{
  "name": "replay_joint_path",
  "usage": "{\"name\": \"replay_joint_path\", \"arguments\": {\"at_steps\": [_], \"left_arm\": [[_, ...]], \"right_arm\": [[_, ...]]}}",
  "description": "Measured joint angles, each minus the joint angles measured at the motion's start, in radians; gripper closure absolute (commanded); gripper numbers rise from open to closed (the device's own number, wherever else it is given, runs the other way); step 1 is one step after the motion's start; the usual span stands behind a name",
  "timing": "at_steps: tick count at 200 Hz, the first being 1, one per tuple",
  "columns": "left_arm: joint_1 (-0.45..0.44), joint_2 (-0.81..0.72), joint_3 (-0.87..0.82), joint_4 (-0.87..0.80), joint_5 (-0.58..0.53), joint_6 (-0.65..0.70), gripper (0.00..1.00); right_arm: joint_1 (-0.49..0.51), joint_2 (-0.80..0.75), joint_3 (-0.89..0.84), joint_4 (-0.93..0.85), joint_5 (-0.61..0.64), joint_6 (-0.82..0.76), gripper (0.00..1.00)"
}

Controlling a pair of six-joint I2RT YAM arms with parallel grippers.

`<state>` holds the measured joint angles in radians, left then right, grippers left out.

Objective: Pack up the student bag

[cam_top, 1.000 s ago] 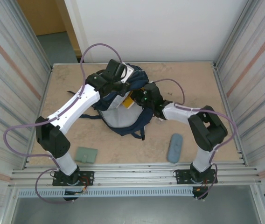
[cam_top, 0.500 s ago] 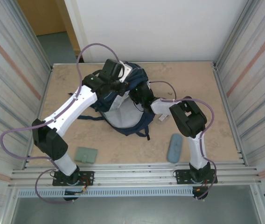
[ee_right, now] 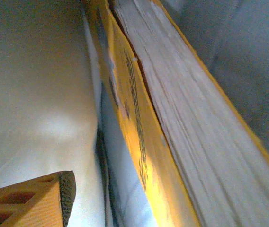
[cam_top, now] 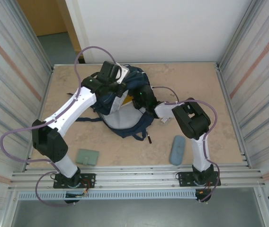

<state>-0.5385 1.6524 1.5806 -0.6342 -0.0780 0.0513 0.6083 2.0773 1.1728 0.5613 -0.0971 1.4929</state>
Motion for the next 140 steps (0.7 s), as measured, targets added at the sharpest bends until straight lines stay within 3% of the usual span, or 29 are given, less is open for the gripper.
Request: {"name": "replay_joint_path", "arguments": {"at_steps": [50,82,112,140], "left_arm": [[0.031,-0.013,-0.063,0.026,-0.023,0.016,1.0],[0.035,-0.035,-0.1,0.045,-0.024,0.016,1.0],[0.037,-0.055,-0.123,0.049,-0.009,0.014,1.0],[0.04,-0.069,-0.158,0.049,0.004,0.011,0.98]], "right_arm": [[-0.042,-0.127,-0.064,-0.055,-0.209,-0.044,0.3],[-0.045,-0.264,-0.059,-0.226,-0.303,-0.21,0.28],[-0.045,-0.433,-0.061,-0.404,-0.326,-0.385,0.27],[-0.046,-0.594,-0.06,-0.593,-0.268,-0.585,0.25]]}}
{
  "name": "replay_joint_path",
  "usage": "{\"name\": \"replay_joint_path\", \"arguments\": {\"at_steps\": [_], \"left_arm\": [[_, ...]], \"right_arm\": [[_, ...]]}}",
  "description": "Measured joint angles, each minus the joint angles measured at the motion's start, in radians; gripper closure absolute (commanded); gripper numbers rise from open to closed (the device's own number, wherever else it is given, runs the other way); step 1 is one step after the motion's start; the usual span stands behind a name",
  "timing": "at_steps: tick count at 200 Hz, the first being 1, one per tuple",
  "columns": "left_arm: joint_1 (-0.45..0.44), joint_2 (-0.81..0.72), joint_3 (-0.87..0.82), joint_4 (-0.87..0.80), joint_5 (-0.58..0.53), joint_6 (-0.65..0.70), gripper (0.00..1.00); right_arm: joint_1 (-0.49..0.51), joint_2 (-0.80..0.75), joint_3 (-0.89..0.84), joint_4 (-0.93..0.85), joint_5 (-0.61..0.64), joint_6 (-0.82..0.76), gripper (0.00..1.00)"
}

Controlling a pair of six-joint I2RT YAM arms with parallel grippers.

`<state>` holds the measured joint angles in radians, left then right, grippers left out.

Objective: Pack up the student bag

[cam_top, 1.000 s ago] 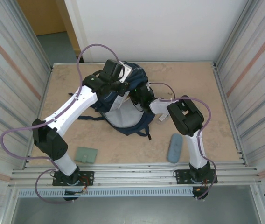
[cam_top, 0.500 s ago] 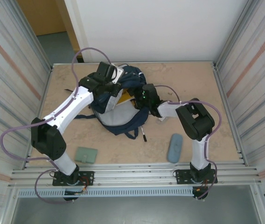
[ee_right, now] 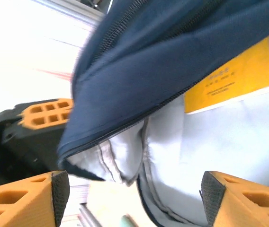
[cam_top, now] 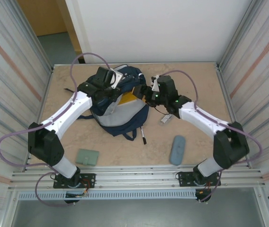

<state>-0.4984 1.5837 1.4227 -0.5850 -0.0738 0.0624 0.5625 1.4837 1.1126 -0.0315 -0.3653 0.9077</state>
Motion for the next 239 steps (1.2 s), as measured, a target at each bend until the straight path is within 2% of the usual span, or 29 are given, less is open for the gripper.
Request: {"name": "replay_joint_path", "arguments": {"at_steps": [18,23,37,68,87,99,116,133,156,169,194,221,239], "left_arm": [[0.0,-0.014,-0.024,-0.002,0.009,-0.01,0.6],[0.0,-0.021,-0.034,-0.004,0.015,-0.017,0.53],[0.003,-0.055,-0.071,-0.009,0.056,-0.045,0.46],[0.013,-0.147,-0.142,0.016,0.194,-0.129,0.35],[0.018,-0.215,-0.193,0.031,0.244,-0.182,0.2],[0.034,-0.267,-0.238,0.035,0.254,-0.228,0.15],[0.094,-0.33,-0.308,0.035,0.255,-0.297,0.15],[0.206,-0.369,-0.395,0.033,0.257,-0.369,0.16],[0.373,-0.347,-0.477,0.029,0.268,-0.449,0.17],[0.433,-0.313,-0.496,0.042,0.26,-0.481,0.16],[0.459,-0.194,-0.495,0.123,0.269,-0.504,0.18],[0.459,-0.052,-0.472,0.198,0.287,-0.505,0.19],[0.459,-0.018,-0.468,0.23,0.282,-0.509,0.19]], "right_arm": [[0.007,-0.084,-0.015,-0.108,0.046,-0.119,0.25],[0.01,-0.101,-0.021,-0.132,0.055,-0.146,0.25],[0.019,-0.136,-0.036,-0.205,0.064,-0.217,0.25],[0.045,-0.166,-0.085,-0.329,0.095,-0.319,0.25],[0.07,-0.163,-0.099,-0.41,0.112,-0.368,0.25],[0.1,-0.16,-0.099,-0.449,0.134,-0.393,0.25],[0.151,-0.15,-0.102,-0.479,0.161,-0.418,0.25],[0.181,-0.131,-0.116,-0.486,0.164,-0.427,0.25],[0.192,-0.097,-0.147,-0.485,0.179,-0.427,0.25],[0.198,-0.066,-0.154,-0.476,0.184,-0.426,0.26],[0.24,-0.003,-0.154,-0.45,0.206,-0.42,0.27],[0.298,0.068,-0.154,-0.422,0.264,-0.421,0.37],[0.33,0.123,-0.154,-0.418,0.322,-0.42,0.43]]}}
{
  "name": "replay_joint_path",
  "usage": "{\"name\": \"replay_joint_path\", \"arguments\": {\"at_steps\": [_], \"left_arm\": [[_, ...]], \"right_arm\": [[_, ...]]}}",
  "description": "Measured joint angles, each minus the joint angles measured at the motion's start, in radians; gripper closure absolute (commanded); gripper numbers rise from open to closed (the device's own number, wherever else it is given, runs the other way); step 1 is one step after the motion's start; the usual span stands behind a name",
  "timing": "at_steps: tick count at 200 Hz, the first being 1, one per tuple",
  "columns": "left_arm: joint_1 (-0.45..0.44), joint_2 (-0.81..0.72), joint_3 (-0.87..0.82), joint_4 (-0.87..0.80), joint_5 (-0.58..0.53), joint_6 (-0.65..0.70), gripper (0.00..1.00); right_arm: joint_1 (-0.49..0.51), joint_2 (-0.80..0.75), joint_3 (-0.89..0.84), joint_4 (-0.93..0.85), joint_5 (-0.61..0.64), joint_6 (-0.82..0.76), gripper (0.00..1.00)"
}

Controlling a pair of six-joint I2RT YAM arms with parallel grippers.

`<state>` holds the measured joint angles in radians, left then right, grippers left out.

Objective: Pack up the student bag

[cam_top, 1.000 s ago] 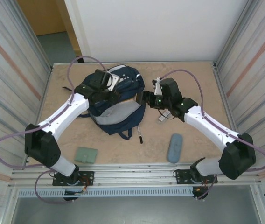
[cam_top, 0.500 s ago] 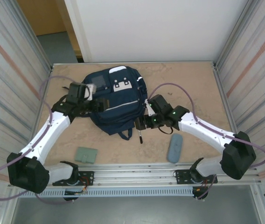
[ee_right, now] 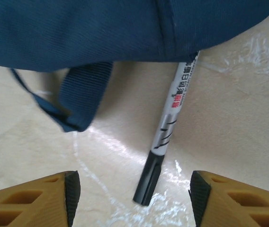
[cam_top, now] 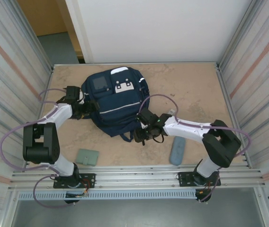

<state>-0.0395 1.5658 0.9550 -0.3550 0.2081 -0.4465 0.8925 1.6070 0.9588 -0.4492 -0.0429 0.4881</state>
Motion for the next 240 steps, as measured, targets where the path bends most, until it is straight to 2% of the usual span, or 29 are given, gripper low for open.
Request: {"name": "replay_joint_path", "arguments": {"at_steps": [22,48,87,131,160,194,221,240], "left_arm": [[0.0,0.006,0.005,0.031,-0.002,0.0,0.19],[0.0,0.036,0.025,0.044,0.006,0.0,0.22],[-0.002,0.056,0.024,0.049,0.036,-0.01,0.25],[-0.048,0.01,-0.021,0.068,0.035,-0.042,0.23],[-0.056,-0.001,-0.031,0.082,0.035,-0.069,0.19],[-0.032,-0.007,-0.046,0.117,0.036,-0.086,0.23],[-0.023,0.008,-0.046,0.151,0.031,-0.076,0.27],[-0.064,0.021,-0.053,0.178,0.018,-0.061,0.27]], "right_arm": [[0.032,0.065,0.0,0.006,0.053,0.0,0.53],[0.063,0.115,0.019,-0.009,0.148,0.016,0.76],[0.072,0.128,0.033,-0.024,0.232,0.109,0.83],[0.048,0.032,-0.072,-0.076,0.302,0.203,0.83],[0.001,-0.03,-0.14,-0.079,0.295,0.23,0.79],[-0.024,-0.053,-0.151,-0.095,0.275,0.236,0.62],[-0.033,-0.118,-0.138,-0.162,0.266,0.214,0.56],[-0.051,-0.187,-0.094,-0.185,0.234,0.19,0.53]]}}
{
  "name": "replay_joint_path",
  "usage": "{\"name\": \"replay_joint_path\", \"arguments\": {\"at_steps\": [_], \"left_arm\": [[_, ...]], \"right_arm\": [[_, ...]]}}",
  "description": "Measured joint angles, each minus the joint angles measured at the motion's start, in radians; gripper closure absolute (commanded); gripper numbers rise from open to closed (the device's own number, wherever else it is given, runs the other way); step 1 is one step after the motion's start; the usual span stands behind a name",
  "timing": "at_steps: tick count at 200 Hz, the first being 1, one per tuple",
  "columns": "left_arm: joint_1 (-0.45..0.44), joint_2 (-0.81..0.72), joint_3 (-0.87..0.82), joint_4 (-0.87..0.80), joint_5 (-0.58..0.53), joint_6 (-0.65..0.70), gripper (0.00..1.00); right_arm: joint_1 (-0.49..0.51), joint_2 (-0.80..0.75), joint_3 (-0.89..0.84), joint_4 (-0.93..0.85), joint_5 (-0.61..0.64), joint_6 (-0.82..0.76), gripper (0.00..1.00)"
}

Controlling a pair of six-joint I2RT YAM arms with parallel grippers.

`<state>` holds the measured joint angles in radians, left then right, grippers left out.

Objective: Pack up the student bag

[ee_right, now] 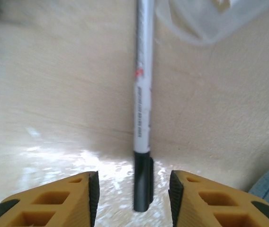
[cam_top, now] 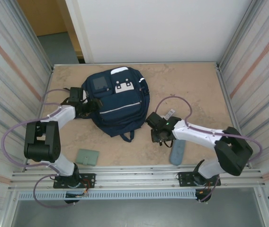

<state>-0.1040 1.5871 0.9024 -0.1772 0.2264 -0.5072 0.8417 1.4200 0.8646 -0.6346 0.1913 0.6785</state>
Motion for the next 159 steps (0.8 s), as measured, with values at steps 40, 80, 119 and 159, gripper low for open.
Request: {"name": "replay_joint_path", "arguments": {"at_steps": [40,80,119,159], "left_arm": [[-0.141,-0.019,-0.055,0.029,-0.04,-0.004,0.28],[-0.277,-0.163,-0.168,-0.018,-0.072,-0.037,0.28],[-0.288,-0.363,-0.303,-0.092,-0.043,-0.117,0.25],[-0.185,-0.455,-0.243,-0.233,-0.095,-0.092,0.23]], "right_arm": [[-0.039,-0.039,0.121,0.04,-0.113,-0.048,0.47],[-0.045,0.077,0.251,0.067,-0.224,-0.06,0.43],[-0.05,0.159,0.315,0.074,-0.274,-0.071,0.41],[-0.047,0.182,0.371,0.064,-0.294,-0.086,0.39]]}}
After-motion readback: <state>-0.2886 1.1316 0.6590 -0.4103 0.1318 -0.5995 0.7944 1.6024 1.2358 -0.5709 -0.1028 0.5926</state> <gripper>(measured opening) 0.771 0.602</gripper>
